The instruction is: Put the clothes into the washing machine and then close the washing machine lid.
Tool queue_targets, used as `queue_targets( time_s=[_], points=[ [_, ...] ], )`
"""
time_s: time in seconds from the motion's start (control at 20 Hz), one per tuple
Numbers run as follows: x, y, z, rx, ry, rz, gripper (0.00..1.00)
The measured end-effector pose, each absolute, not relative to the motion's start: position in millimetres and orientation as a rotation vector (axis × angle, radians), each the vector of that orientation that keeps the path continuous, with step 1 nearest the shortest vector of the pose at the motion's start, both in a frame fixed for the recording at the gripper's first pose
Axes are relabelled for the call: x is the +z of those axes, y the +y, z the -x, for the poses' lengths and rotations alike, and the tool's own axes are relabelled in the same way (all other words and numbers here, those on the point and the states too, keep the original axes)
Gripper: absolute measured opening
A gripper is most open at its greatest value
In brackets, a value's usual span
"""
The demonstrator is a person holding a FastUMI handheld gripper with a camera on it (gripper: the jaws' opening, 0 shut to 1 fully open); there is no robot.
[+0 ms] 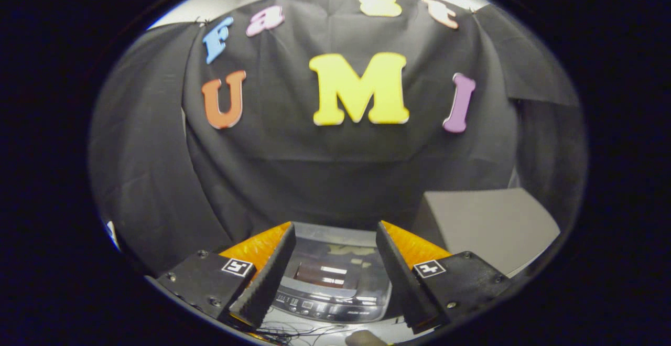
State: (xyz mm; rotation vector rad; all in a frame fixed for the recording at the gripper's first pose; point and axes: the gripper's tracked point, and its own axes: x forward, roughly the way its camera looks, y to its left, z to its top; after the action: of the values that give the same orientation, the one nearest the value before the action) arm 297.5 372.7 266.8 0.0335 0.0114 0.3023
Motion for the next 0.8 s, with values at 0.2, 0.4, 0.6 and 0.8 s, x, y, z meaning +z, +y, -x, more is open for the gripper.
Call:
queue_targets(
  time_s=[0.2, 0.4, 0.6, 0.8],
  points=[
    [289.9, 286.2, -240.0, 0.238, -0.133, -0.082, 0.99],
    [283.5, 203.8, -196.7, 0.182, -0.191, -0.104, 1.00],
    [250.1, 123.0, -164.6, 0.113, -0.210, -0.110, 1.00],
    [199.6, 58.1, -139.1, 0.065, -0.209, -0.110, 1.00]
  ],
)
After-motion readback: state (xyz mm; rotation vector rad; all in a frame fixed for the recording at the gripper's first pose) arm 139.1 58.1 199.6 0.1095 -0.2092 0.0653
